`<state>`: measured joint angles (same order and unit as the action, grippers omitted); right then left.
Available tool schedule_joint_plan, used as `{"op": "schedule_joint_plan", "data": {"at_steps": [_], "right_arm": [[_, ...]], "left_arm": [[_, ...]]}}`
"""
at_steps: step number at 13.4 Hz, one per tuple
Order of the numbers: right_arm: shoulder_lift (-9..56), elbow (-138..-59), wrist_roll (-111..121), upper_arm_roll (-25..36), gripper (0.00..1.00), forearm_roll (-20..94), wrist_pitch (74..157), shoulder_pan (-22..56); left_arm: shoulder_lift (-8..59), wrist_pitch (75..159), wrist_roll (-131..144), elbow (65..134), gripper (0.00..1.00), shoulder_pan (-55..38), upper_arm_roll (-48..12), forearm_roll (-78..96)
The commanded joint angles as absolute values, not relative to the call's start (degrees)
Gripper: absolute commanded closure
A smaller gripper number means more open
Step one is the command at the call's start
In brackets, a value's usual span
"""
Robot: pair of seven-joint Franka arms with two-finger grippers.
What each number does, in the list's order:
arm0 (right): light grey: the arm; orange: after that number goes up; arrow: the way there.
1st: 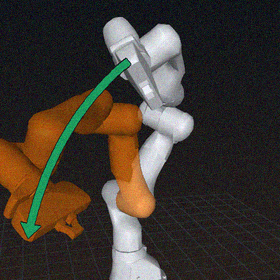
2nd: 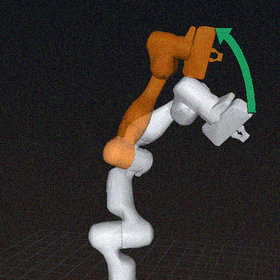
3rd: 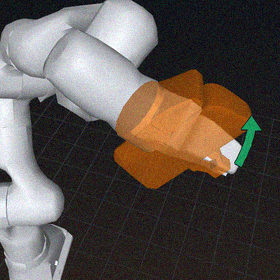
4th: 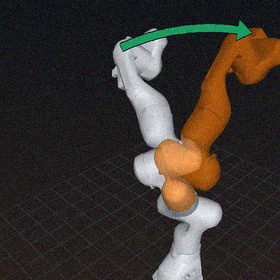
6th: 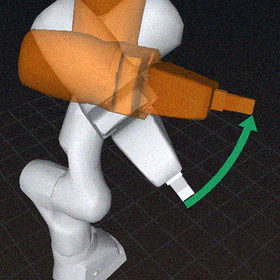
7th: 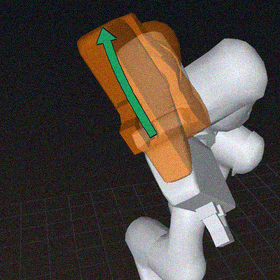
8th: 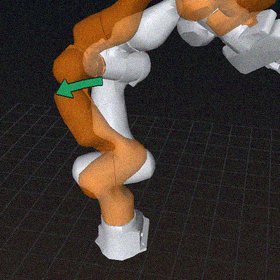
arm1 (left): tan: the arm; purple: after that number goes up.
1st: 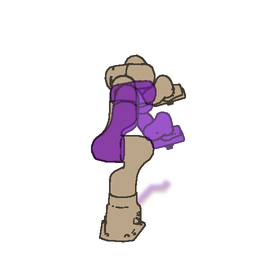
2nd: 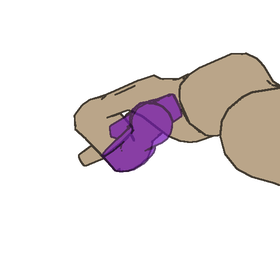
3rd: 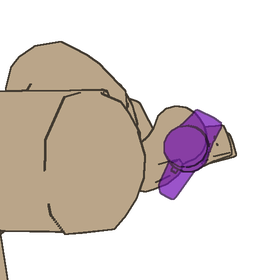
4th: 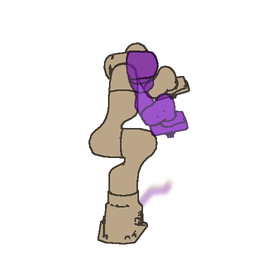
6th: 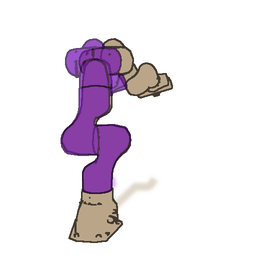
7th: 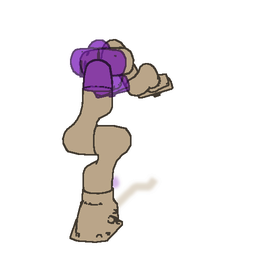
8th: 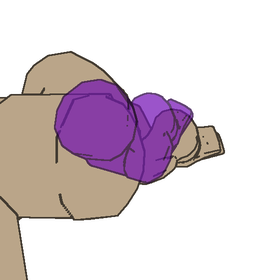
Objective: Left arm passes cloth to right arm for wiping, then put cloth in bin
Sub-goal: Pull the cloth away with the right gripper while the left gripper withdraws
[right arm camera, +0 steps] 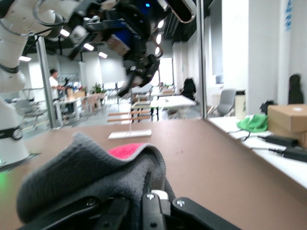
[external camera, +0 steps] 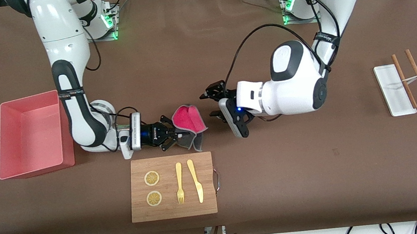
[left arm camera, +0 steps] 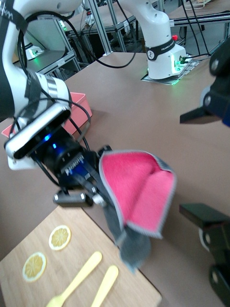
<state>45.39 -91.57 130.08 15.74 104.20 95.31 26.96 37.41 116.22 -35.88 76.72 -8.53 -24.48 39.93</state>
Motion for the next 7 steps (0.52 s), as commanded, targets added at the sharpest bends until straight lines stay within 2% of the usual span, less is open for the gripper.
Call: {"op": "schedule_joint_plan", "data": {"at_steps": [1,7], "right_arm": [[39.92,-92.46,123.07,15.29,1.0,94.17,95.54,23.74],[28.94,-94.3,102.88,15.21,1.0,65.08,97.99,19.16]], "left_arm": [[35.95,113.83,-36.74,78.13,0.0,-4.76,-24.34,36.15],[33.67,106.54,-36.74,77.87,0.0,1.58,-24.35,23.67]]}}
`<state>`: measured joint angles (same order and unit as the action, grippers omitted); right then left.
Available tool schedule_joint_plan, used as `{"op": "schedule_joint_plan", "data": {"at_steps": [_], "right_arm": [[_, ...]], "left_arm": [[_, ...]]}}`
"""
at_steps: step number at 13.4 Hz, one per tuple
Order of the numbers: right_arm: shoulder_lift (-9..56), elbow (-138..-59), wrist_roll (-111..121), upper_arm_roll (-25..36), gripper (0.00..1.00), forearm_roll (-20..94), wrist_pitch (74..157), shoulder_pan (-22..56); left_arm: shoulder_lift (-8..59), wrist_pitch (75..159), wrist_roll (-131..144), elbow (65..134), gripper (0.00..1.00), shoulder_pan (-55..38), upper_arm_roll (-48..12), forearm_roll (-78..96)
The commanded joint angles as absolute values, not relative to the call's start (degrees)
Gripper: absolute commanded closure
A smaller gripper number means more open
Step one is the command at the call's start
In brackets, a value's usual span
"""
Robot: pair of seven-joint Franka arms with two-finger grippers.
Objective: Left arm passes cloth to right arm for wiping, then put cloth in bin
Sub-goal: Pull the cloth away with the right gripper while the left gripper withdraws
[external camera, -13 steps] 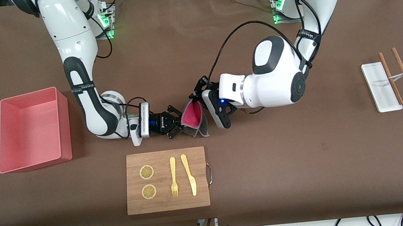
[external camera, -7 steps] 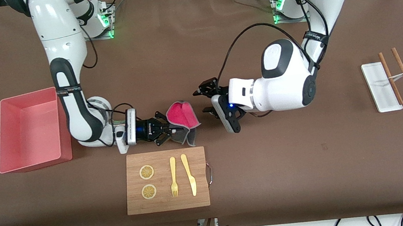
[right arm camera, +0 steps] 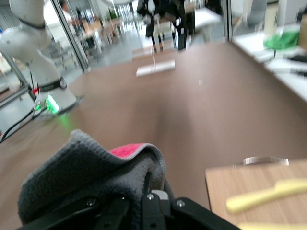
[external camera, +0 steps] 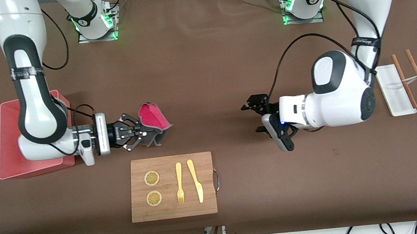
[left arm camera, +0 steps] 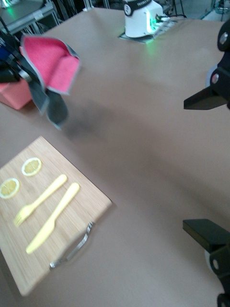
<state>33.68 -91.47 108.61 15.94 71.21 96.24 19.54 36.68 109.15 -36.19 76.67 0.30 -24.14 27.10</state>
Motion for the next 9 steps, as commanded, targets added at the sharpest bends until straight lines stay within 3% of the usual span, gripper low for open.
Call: {"op": "schedule_joint_plan", "data": {"at_steps": [1,9], "right_arm": [[26.31,-95.0,97.09,15.21,1.0,59.64,98.35,19.16],[14.69,-97.21,61.04,11.79,1.0,28.16,98.26,19.16]], "left_arm": [[32.62,104.7,-36.74,77.87,0.0,2.28,-24.35,21.38],[25.23,90.54,-37.0,77.17,0.0,8.69,-24.08,5.81]]}}
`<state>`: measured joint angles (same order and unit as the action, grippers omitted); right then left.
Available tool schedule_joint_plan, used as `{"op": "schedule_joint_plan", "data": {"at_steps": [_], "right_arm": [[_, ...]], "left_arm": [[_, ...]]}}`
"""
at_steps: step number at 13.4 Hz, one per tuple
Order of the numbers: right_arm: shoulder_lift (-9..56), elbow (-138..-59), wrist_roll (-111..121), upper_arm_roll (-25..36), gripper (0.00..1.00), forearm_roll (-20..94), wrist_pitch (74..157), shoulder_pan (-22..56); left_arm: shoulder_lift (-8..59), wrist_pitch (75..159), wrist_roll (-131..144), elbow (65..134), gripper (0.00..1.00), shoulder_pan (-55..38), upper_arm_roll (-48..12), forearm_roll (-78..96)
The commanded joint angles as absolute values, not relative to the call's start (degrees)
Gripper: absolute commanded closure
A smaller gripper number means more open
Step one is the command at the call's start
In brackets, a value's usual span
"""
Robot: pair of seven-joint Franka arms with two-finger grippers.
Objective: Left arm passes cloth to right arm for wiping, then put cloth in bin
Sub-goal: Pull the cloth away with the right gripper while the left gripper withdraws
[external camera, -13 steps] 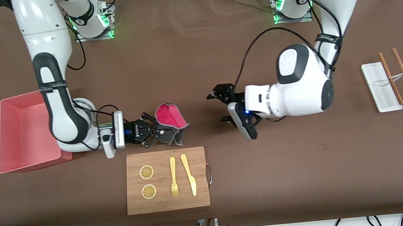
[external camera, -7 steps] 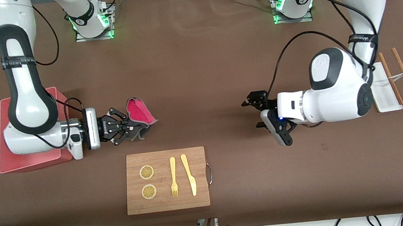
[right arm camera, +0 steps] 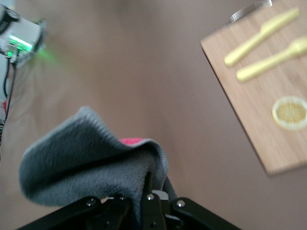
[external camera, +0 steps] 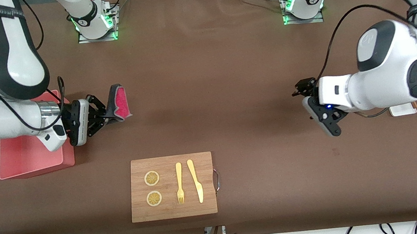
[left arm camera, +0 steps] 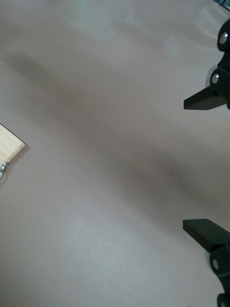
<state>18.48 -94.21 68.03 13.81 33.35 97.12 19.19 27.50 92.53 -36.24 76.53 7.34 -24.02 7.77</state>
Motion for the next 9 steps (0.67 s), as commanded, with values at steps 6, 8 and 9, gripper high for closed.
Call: {"op": "schedule_joint_plan", "data": {"at_steps": [6,8,9], "right_arm": [[14.76,-101.15,35.17,7.65,1.0,11.61,101.77,19.07],[15.29,-103.61,32.45,7.56,1.0,11.43,105.1,19.07],[15.82,-105.71,29.82,7.38,1.0,11.34,108.16,19.07]], "left_arm": [[13.83,90.35,-35.52,83.55,0.0,1.68,-12.68,1.41],[7.85,91.23,-27.12,90.58,0.0,1.93,-11.78,1.41],[5.04,92.54,-21.59,93.4,0.0,1.93,-11.17,1.41]]}}
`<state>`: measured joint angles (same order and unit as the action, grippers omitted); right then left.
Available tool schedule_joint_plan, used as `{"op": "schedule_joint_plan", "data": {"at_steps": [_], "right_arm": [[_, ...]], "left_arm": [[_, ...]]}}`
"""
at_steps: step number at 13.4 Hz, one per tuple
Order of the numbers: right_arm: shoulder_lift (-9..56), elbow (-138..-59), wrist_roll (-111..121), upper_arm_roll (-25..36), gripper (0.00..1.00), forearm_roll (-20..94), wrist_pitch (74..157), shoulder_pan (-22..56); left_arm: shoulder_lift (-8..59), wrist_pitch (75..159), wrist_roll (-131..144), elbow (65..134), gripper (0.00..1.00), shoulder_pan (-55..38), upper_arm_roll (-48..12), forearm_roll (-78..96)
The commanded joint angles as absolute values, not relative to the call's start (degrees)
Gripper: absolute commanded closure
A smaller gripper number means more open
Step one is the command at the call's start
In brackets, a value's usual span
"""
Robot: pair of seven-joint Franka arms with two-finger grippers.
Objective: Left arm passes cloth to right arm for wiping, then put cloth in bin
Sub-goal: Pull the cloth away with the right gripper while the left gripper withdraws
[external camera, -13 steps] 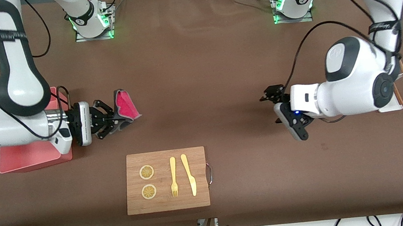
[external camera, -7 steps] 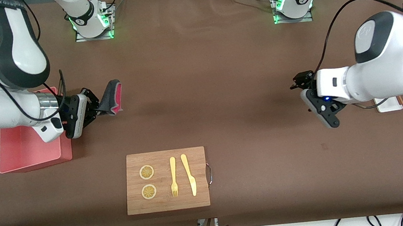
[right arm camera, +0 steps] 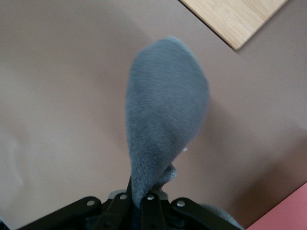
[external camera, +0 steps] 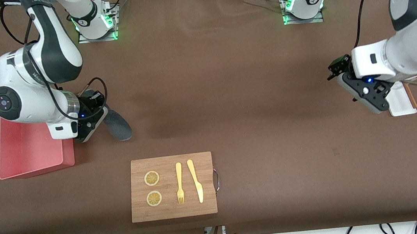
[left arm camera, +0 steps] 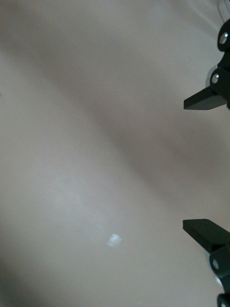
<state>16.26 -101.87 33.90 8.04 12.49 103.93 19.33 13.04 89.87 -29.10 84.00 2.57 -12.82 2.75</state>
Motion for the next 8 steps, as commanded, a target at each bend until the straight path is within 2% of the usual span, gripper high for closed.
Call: {"op": "schedule_joint_plan", "data": {"at_steps": [1,4,8], "right_arm": [[16.34,-107.82,26.4,7.38,1.0,10.47,111.41,19.07],[17.75,-113.28,16.03,7.38,1.0,6.86,119.86,18.9],[23.45,-112.15,7.83,7.73,1.0,5.8,122.87,18.28]], "left_arm": [[2.31,94.46,-16.66,96.47,0.0,1.93,-10.64,0.8],[-5.78,104.47,-6.18,107.11,0.0,1.49,-7.31,-0.88],[-6.86,103.89,-4.83,107.58,0.0,-0.43,-1.95,-0.18]]}}
